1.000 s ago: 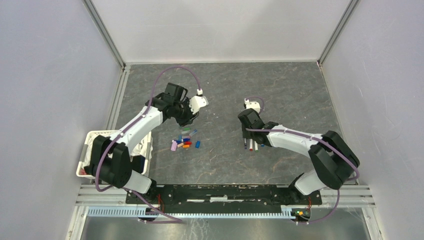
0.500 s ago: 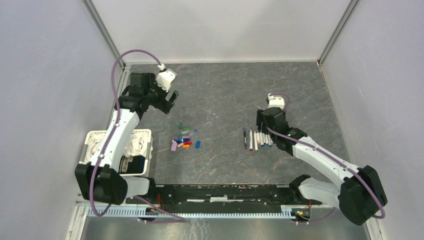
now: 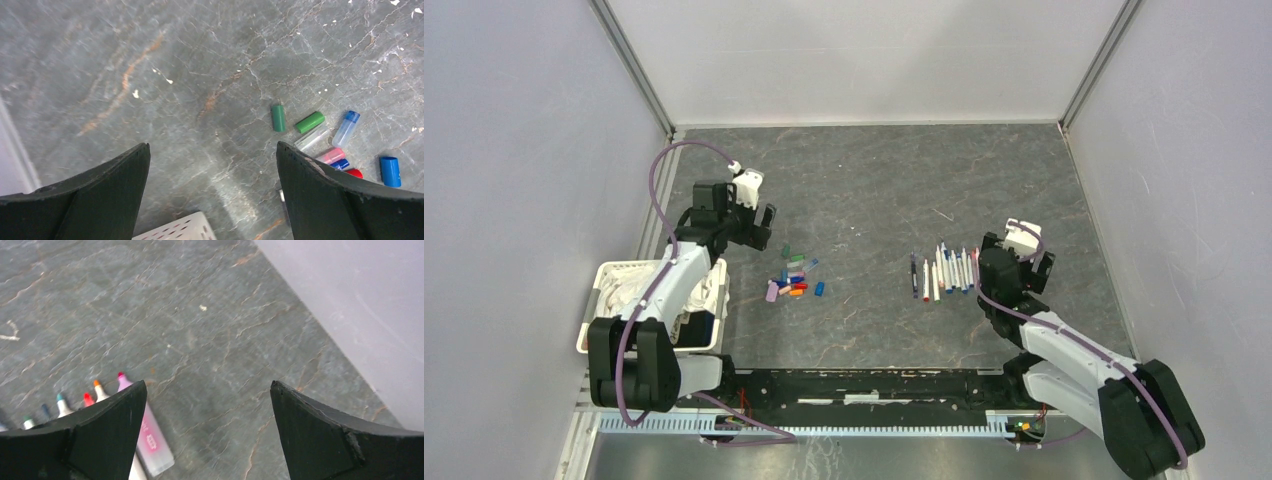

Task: Open the pen caps

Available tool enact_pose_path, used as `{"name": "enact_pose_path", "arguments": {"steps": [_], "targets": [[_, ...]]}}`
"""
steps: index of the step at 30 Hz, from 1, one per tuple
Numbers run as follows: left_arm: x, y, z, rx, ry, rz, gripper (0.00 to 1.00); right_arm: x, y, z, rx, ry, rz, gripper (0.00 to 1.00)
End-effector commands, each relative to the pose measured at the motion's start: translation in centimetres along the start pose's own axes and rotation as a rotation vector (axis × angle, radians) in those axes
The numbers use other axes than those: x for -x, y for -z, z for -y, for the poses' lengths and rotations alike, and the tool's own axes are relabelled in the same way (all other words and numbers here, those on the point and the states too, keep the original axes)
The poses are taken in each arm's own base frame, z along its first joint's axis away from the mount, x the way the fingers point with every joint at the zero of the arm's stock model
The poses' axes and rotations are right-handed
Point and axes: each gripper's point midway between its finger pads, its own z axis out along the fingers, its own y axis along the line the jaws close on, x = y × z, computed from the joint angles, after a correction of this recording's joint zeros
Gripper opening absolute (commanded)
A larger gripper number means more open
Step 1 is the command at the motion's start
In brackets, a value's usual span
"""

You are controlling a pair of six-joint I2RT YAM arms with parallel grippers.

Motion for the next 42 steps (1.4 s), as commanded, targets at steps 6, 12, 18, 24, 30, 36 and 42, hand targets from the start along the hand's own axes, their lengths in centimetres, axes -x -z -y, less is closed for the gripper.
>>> {"name": "enact_pose_path", "arguments": {"steps": [6,12,18,24,30,36,42], "targets": [[3.2,-3.0,-1.0,0.077,0.152,0.285,1.00,1.3,-1.0,2.0,-0.075,-0.012,0.159,0.98],[0.9,-5.0,-1.0,0.100,0.173,0.312,1.00,0.3,-1.3,2.9,-0.094,0.079,0.190,0.98],[0.8,-3.9,-1.3,0.156,0.134,0.480,1.00,0.5,-1.3,3.4,-0.080,0.074,0.243,0.98],[-0.3,-2.6,-1.9,0.229,0.145,0.582,1.00,-0.5,-1.3,4.1,-0.097,0.045,0.238,0.98],[-1.4,-0.2,-1.8,0.285,0.159,0.732,1.00,0.2,-0.5,2.7,0.057,0.087,0.316,0.98],[-2.0,-1.0,-3.0,0.342,0.207,0.679,1.00,1.3,2.4,2.1,0.236,0.111,0.467,0.98],[-1.8,-3.7,-4.3,0.348,0.252,0.564,1.00,0.5,0.4,0.4,0.273,0.127,0.399,0.98]]}}
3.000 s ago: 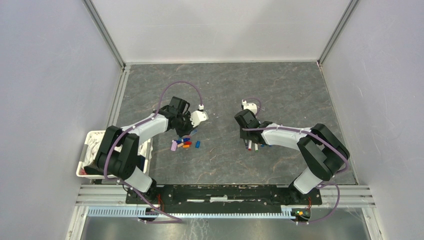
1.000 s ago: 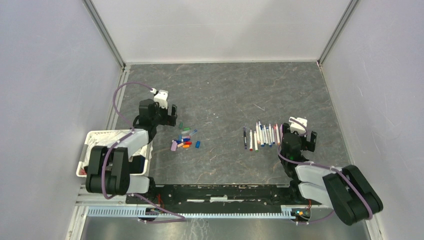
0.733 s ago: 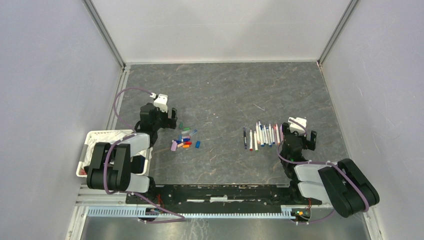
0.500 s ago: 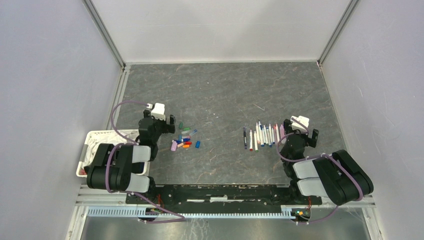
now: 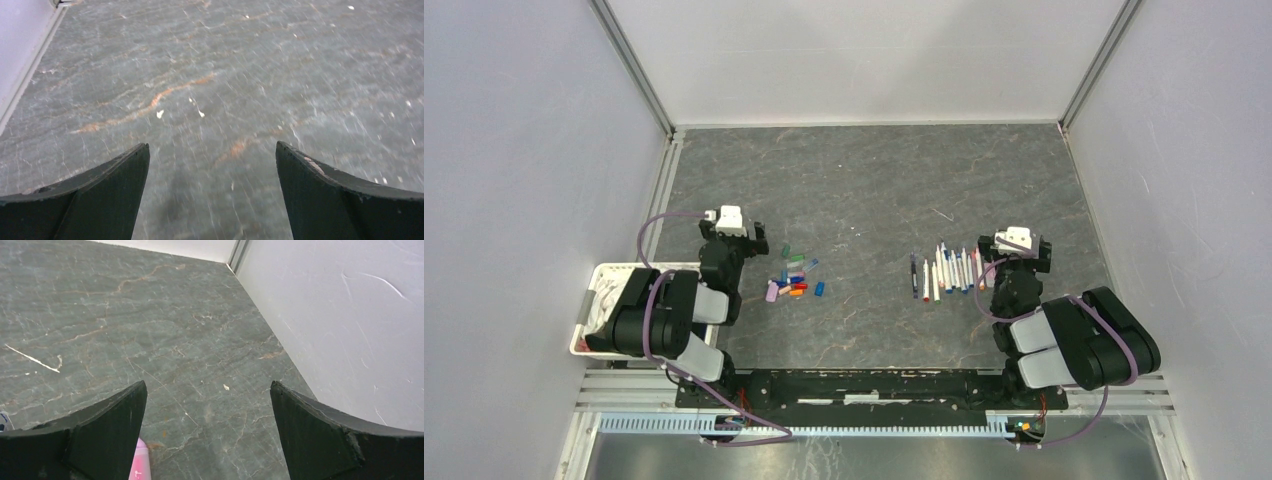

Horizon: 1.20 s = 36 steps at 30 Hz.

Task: Open the pen caps

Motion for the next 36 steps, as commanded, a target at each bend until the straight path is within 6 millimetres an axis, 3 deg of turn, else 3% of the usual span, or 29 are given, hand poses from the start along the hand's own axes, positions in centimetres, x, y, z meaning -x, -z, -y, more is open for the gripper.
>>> {"name": "enact_pose_path", "arguments": {"steps": [1,4,36], "targets": [[0.5,-1.3,-0.9,0.048,0.062,-0.012,1.00,-3.0,3.5,1.2,0.048,-0.016,-0.037,0.98],[0.7,-1.3,-1.1,0.048,0.067,-0.008,1.00,-4.5,2.2,1.5,0.028,-0.073,-0.112,0.98],[0.5,-1.5,-1.1,0.052,0.068,-0.017,1.00,-4.4,2.2,1.5,0.029,-0.073,-0.104,0.98]]}}
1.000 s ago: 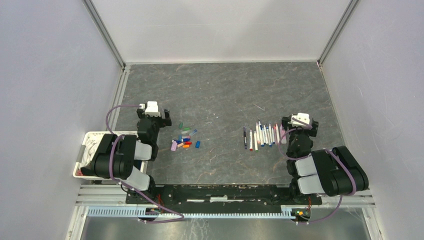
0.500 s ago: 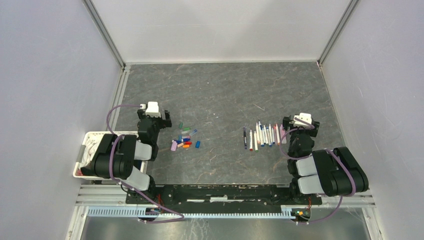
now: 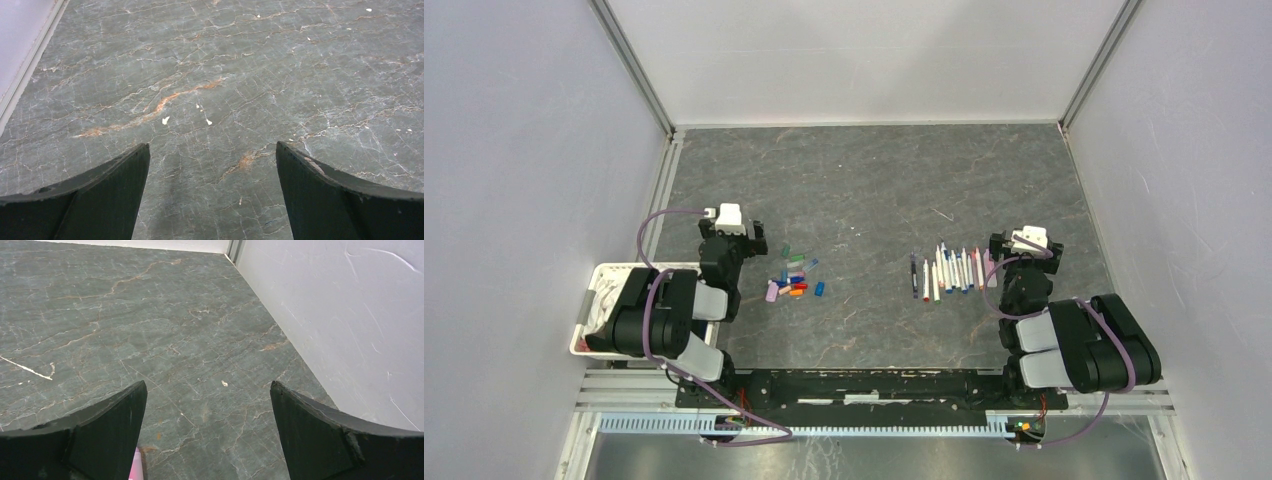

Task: Open the pen caps

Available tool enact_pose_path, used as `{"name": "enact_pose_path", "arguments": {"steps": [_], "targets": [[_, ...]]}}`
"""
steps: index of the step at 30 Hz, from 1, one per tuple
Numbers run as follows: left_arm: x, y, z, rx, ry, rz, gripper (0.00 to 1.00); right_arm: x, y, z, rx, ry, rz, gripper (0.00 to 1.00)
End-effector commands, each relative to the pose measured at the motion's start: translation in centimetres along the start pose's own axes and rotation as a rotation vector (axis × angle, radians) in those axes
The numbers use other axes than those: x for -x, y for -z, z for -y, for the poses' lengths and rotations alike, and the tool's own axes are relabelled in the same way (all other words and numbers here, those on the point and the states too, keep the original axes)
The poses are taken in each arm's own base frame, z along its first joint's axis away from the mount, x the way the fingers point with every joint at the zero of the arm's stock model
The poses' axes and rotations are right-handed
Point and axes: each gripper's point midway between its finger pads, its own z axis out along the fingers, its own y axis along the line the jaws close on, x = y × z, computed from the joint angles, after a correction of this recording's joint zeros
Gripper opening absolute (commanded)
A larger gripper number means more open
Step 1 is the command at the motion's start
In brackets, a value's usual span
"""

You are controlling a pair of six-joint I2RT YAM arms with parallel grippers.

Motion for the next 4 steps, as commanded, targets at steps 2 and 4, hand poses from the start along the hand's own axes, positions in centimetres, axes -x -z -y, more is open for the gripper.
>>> {"name": "enact_pose_path", "arguments": {"steps": [2,4], "targets": [[0.99,-0.50,-0.43,0.030,0.056,0.029,1.00,-2.98,2.85,0.45,0.027,0.015,-0.069,0.98],[1.06,-0.47,-0.46,0.031,0.056,0.032,1.00,-3.02,2.88,0.42,0.029,0.015,-0.070,0.98]]}}
